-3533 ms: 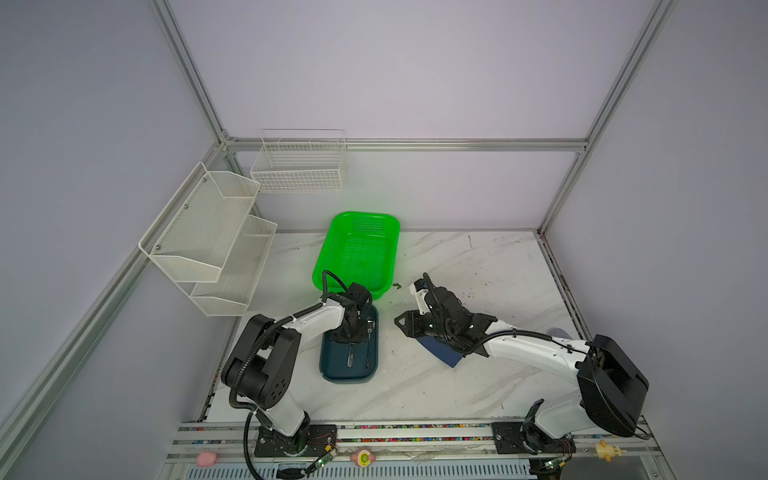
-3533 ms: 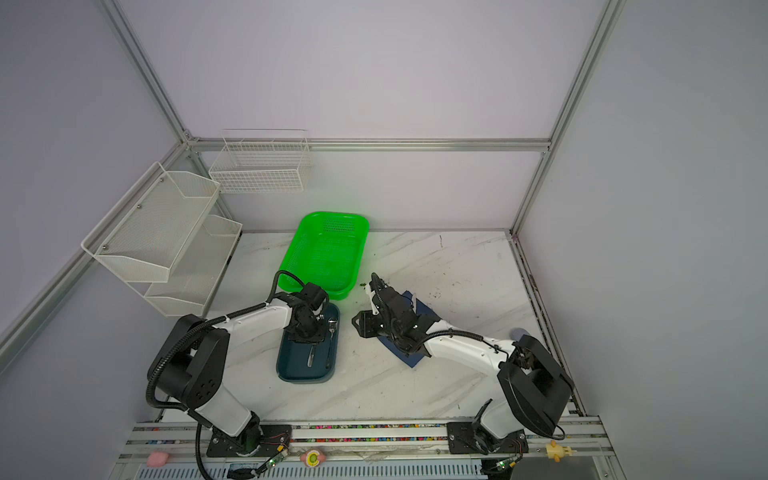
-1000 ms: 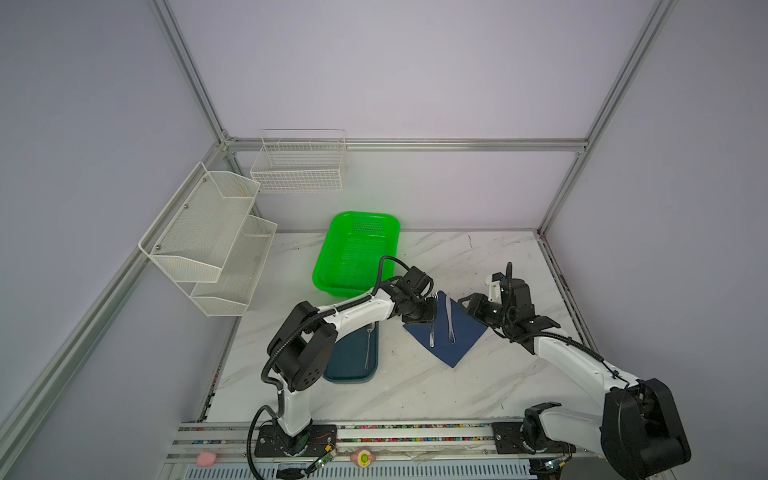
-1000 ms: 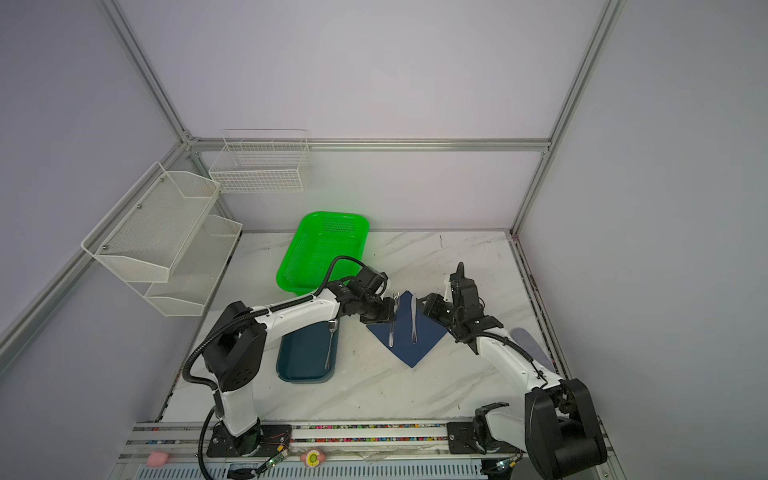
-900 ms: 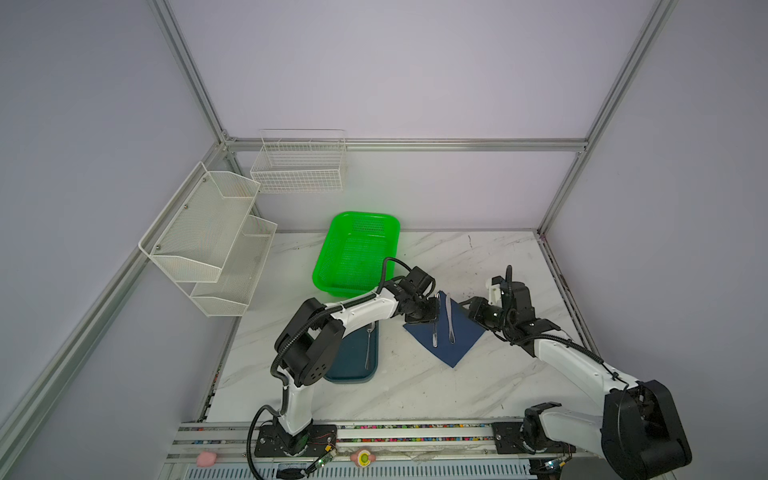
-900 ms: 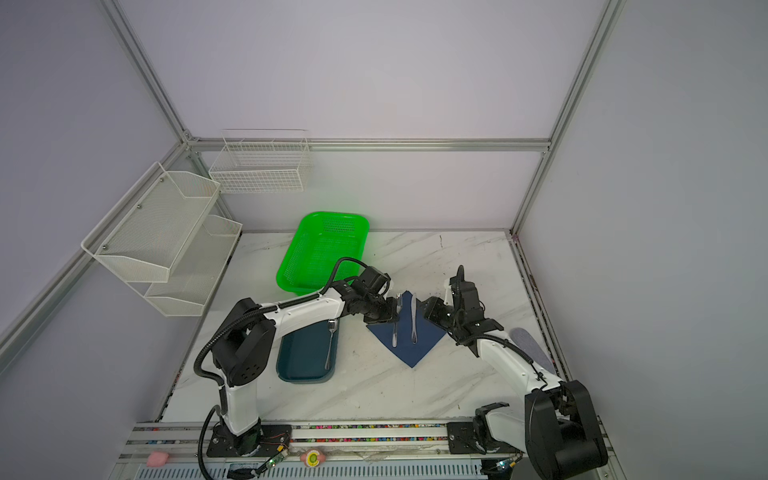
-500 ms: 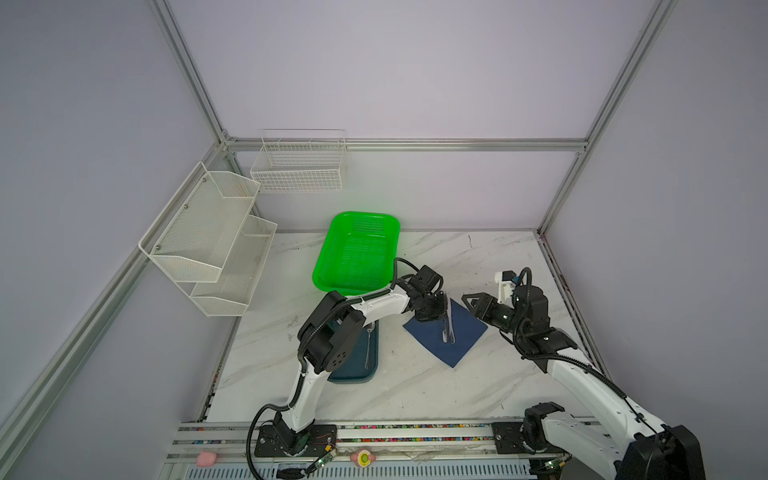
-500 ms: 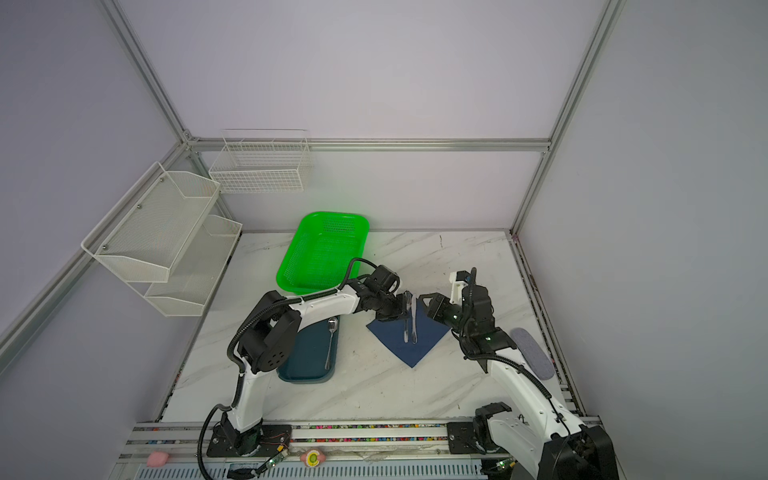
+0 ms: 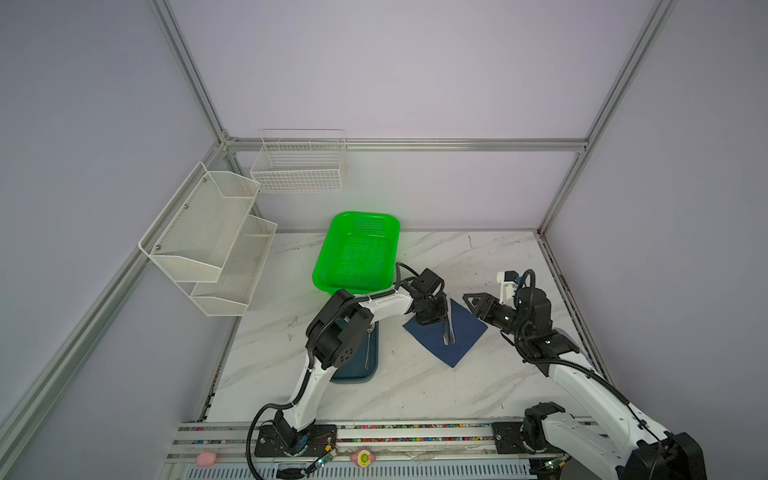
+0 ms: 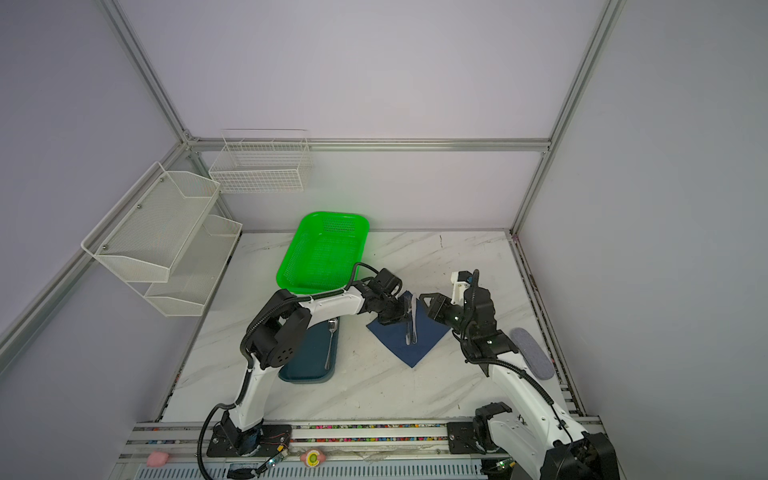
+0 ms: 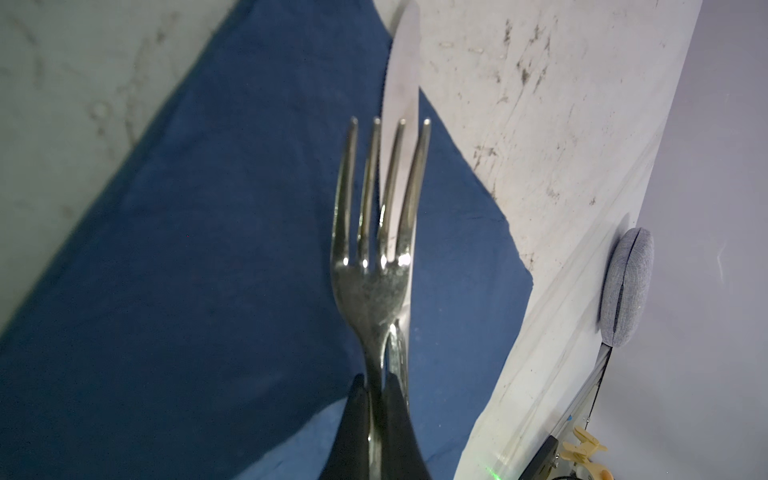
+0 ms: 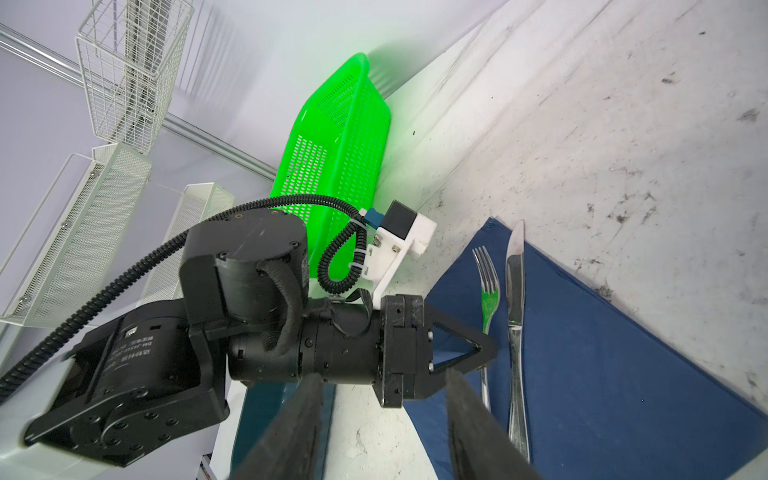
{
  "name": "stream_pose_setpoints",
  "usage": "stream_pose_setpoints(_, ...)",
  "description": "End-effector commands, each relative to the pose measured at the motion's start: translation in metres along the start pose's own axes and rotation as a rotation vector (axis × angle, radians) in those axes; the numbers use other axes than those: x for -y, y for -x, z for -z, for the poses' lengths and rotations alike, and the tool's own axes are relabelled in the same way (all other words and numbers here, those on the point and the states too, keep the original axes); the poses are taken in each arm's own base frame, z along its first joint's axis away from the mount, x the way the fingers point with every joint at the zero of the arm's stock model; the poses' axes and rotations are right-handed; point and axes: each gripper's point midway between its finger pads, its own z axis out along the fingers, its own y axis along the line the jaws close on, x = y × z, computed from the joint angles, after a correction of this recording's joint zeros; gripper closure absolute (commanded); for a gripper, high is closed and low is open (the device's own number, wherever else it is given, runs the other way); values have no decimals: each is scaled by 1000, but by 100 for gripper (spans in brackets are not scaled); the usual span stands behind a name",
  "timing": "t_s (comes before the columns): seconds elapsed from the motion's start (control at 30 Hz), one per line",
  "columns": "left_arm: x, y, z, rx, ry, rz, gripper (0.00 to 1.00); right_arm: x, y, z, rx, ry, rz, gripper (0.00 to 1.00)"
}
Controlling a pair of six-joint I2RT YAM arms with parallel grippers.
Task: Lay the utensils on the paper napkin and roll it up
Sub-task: 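Carry the fork to the napkin and lower it beside the knife with the left gripper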
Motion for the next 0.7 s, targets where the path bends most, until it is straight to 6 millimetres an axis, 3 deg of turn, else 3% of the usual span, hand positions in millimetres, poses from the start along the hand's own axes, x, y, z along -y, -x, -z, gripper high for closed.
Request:
stream_pose_setpoints(0.0, 32, 19, 14, 43, -76, -13, 95, -2, 4, 0, 16, 6, 10, 49)
stream_pose_setpoints(0.37, 23, 22, 13, 58, -56, -11, 86, 0, 4, -5, -6, -10, -4, 49)
stream_pose_setpoints(0.67, 22, 23, 17, 52, -75, -6, 84, 4, 1, -7, -27, -28, -8, 48)
